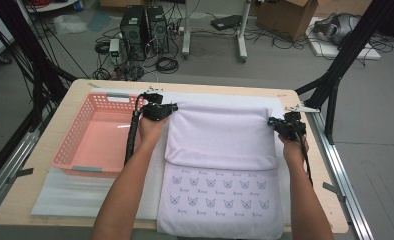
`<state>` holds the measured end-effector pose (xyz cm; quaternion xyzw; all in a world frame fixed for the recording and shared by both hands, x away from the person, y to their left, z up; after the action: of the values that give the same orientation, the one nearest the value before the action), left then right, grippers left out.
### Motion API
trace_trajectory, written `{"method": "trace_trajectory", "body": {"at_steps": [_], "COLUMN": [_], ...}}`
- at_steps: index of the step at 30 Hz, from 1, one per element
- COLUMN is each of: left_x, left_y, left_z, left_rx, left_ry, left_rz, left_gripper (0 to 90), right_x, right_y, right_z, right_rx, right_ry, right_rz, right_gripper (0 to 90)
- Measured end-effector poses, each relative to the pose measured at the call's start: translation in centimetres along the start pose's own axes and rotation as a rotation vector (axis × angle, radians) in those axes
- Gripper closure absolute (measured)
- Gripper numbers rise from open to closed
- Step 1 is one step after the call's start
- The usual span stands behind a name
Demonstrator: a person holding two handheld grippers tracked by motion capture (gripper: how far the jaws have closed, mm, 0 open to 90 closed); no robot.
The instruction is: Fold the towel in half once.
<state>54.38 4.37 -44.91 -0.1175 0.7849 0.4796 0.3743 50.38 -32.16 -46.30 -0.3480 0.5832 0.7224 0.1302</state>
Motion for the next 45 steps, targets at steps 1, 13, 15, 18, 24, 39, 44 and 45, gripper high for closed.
{"method": "trace_trajectory", "body": {"at_steps": [1,13,15,18,24,39,44,45], "left_x": [0.0,1.3,1.7,2.8,5.1,10.1,12.4,12.7], "left_y": [0.0,2.0,2.4,3.0,4.1,5.3,4.4,4.2], "left_z": [-0.1,-4.2,-4.7,-5.1,-5.8,-6.1,-6.5,-6.5], "left_rx": [0.015,0.114,0.117,0.107,0.083,0.098,0.1,0.092], "left_ry": [-0.003,-0.105,-0.111,-0.11,-0.143,-0.174,-0.183,-0.184], "left_rz": [-0.006,-0.013,-0.02,-0.005,-0.01,0.039,0.117,0.13], "left_gripper": [85.4,59.6,57.2,55.3,49.5,43.2,48.1,51.8], "right_x": [-0.2,0.6,0.7,1.0,2.9,7.9,9.7,10.0], "right_y": [-0.1,1.4,1.9,2.6,3.9,6.0,5.2,5.0], "right_z": [0.0,0.7,1.1,1.6,2.4,4.2,4.3,4.3], "right_rx": [-0.002,-0.065,-0.077,-0.091,-0.112,-0.147,-0.147,-0.151], "right_ry": [-0.003,-0.018,-0.015,-0.005,0.003,0.049,0.043,0.043], "right_rz": [-0.002,0.002,0.004,0.012,0.062,0.06,0.102,0.108], "right_gripper": [85.7,56.0,55.9,54.8,50.5,44.8,47.6,48.9]}}
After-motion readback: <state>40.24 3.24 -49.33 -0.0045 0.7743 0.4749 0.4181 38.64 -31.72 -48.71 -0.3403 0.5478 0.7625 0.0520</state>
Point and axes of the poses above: each handheld gripper's, and its own axes: y roughly backward along the jaws, x roughly out of its underside, z roughly to its left, the point moved 10 cm from there along -y, roughly forward along the jaws, and after that the axes turned 15 degrees about z, right-handed, at the moved point
